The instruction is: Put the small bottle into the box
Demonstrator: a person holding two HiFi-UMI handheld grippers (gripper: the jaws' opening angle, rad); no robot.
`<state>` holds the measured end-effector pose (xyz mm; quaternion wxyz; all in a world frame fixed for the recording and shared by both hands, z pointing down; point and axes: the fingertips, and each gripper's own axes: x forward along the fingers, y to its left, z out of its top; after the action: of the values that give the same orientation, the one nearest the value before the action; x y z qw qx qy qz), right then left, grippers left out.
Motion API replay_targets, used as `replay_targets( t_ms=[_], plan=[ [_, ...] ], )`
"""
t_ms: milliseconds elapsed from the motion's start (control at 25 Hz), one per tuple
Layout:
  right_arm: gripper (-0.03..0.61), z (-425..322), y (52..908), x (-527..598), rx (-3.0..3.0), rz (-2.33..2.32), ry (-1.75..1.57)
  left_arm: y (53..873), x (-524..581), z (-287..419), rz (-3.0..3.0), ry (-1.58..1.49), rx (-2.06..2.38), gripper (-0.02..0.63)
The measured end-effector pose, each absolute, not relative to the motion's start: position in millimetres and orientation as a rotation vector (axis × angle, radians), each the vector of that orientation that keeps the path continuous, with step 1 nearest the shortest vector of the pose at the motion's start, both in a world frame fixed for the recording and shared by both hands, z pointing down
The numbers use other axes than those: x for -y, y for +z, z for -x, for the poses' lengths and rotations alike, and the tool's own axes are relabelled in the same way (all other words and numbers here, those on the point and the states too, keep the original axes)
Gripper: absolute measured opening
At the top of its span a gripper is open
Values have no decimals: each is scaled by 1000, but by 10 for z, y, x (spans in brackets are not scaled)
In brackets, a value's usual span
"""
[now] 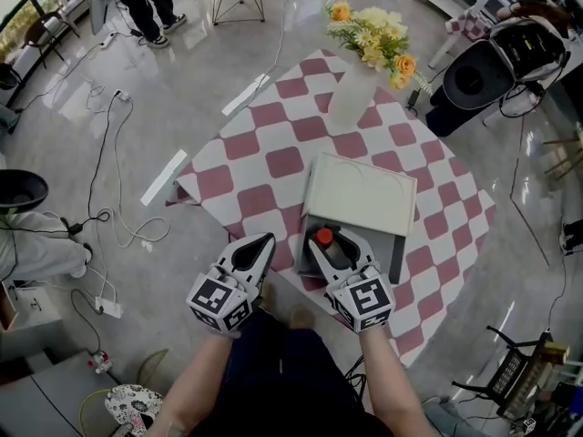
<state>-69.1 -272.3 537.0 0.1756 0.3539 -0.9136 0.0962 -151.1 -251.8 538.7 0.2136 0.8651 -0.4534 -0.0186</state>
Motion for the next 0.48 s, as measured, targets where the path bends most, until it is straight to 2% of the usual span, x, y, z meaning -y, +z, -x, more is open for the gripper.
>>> replay_targets(
  t_ms=[480],
  plan=[
    [160,704,5411,2702,2558,-990,243,5390,2506,1509,-2400,-69,1257,2]
  ],
)
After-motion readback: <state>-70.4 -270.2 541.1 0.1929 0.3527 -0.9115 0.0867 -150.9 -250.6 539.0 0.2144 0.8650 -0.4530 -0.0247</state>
